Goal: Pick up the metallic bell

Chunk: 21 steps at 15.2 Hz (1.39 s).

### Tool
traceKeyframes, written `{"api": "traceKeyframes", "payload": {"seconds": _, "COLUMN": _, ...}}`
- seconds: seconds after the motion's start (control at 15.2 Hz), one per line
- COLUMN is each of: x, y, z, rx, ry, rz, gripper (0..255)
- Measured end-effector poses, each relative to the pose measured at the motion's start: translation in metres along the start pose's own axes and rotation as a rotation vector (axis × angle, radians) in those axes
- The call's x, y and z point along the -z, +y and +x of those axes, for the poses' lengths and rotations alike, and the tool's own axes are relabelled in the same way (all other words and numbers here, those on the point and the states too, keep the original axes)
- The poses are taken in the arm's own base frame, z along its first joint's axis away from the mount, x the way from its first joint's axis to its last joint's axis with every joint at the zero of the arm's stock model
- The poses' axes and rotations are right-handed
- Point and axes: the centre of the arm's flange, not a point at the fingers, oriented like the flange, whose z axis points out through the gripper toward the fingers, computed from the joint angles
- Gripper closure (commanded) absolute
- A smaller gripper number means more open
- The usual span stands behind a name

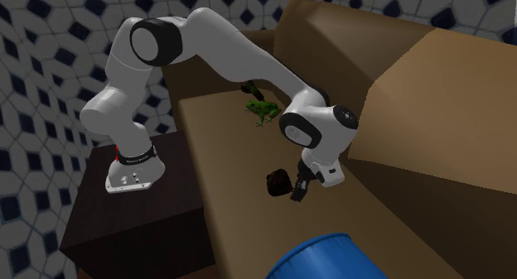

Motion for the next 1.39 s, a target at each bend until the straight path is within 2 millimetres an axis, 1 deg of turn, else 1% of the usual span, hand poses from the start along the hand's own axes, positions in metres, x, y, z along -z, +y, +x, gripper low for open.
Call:
{"api": "traceKeyframes", "payload": {"seconds": 0.07, "x": -0.005, "y": 0.0, "z": 0.001, "rx": 0.0, "ry": 0.0, "rz": 0.0, "gripper": 0}}
{"api": "traceKeyframes", "payload": {"seconds": 0.13, "x": -0.007, "y": 0.0, "z": 0.002, "rx": 0.0, "ry": 0.0, "rz": 0.0, "gripper": 255}}
{"api": "traceKeyframes", "payload": {"seconds": 0.79, "x": -0.009, "y": 0.0, "z": 0.003, "rx": 0.0, "ry": 0.001, "rz": 0.0, "gripper": 255}}
{"api": "traceKeyframes", "payload": {"seconds": 0.92, "x": -0.003, "y": 0.0, "z": 0.001, "rx": 0.0, "ry": 0.0, "rz": 0.0, "gripper": 255}}
{"api": "traceKeyframes", "payload": {"seconds": 1.39, "x": 0.031, "y": -0.003, "z": -0.006, "rx": 0.0, "ry": 0.001, "rz": 0.0, "gripper": 255}}
